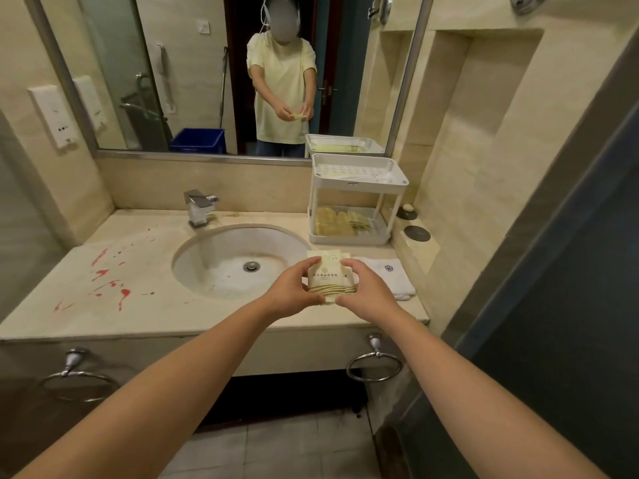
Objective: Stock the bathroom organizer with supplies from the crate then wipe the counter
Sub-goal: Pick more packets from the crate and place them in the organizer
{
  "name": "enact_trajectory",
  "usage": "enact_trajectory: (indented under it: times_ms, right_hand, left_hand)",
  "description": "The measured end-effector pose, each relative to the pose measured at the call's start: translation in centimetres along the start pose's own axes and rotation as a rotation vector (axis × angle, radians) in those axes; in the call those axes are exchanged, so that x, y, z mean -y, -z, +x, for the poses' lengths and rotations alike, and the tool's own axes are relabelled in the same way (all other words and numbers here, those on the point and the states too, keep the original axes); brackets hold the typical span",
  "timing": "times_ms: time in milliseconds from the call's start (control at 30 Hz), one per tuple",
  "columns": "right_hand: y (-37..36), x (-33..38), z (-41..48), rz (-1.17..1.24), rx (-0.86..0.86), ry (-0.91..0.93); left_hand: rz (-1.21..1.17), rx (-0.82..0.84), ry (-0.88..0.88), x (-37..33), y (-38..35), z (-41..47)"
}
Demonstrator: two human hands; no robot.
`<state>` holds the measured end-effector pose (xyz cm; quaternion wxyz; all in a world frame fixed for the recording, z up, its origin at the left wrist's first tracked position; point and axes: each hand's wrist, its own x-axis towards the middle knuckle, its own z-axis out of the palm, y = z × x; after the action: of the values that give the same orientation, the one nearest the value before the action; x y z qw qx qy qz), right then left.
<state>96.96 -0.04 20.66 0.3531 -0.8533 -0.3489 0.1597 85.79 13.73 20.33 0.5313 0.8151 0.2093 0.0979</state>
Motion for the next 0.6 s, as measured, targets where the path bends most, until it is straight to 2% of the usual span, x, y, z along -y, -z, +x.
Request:
enact_trajectory:
  times_ms: [267, 600]
  right_hand:
    - [3.6, -4.4, 3.8, -0.052, -0.030, 0.034]
    - [6.0, -8.4, 11.6, -0.041, -0.078, -0.024]
  left_hand:
    - [-0.012, 0.022, 0.008, -2.1, -4.2, 5.6]
    - [0.019, 0.088, 0.002, -2.1, -6.2, 15.9]
